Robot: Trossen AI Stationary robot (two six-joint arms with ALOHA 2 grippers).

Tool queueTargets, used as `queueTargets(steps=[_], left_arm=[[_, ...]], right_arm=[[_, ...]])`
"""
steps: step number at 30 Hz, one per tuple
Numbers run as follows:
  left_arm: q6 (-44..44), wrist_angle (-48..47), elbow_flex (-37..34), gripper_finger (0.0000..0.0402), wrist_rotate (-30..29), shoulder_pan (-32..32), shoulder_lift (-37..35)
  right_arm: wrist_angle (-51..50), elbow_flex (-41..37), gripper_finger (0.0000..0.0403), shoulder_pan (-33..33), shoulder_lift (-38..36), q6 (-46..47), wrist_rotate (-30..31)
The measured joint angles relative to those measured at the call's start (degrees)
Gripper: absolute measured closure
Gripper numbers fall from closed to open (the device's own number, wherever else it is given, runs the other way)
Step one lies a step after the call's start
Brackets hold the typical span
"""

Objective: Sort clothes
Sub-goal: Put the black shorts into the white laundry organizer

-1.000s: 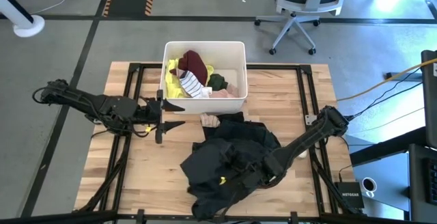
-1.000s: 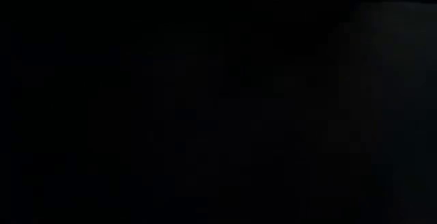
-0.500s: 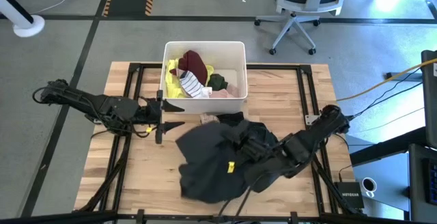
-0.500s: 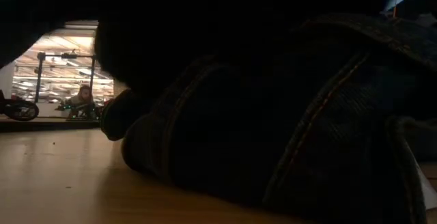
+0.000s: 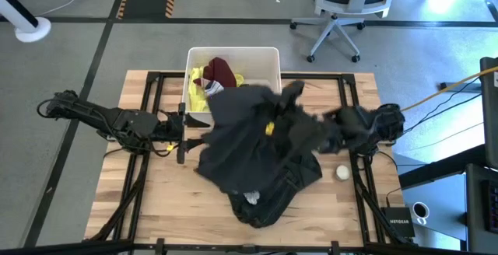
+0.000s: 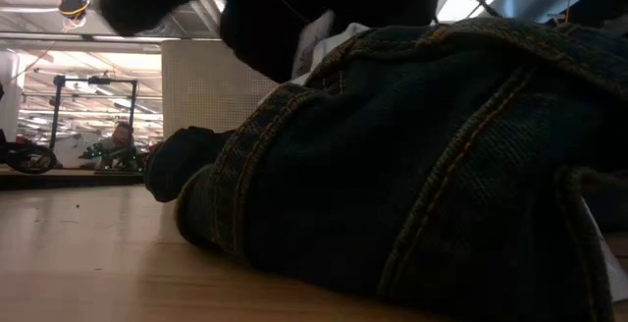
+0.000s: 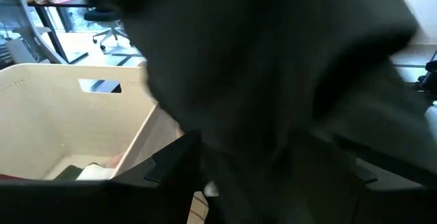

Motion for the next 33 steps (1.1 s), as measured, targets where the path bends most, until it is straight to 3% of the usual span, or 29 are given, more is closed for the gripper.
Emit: queueTargets(steps=[9, 18, 22, 26, 33], left_arm=[[0.1, 0.0, 0.0, 0.0188, 0.0, 0.0, 0.0], [0.0, 0.0, 0.0, 0.0188, 0.0, 0.0, 0.0], [-0.5, 0.0, 0.0, 0.0188, 0.0, 0.0, 0.0], [-0.1, 0.1, 0.0, 0.0188, 0.0, 0.0, 0.0], [1.3, 1.8, 0.0, 0.0188, 0.0, 0.0, 0.0]], right_arm=[[6.6, 0.0, 0.0375, -10.8, -3.1, -4.2, 1.5], [41.6, 0.0, 0.0375, -16.1, -3.5, -27.3, 1.1], [53.1, 0.1, 0.037, -17.8, -3.7, -31.6, -4.9], [55.9, 0.1, 0.0377, -21.2, -3.6, -31.4, -12.4], [56.9, 0.1, 0.0376, -27.8, -1.1, -20.1, -29.4]])
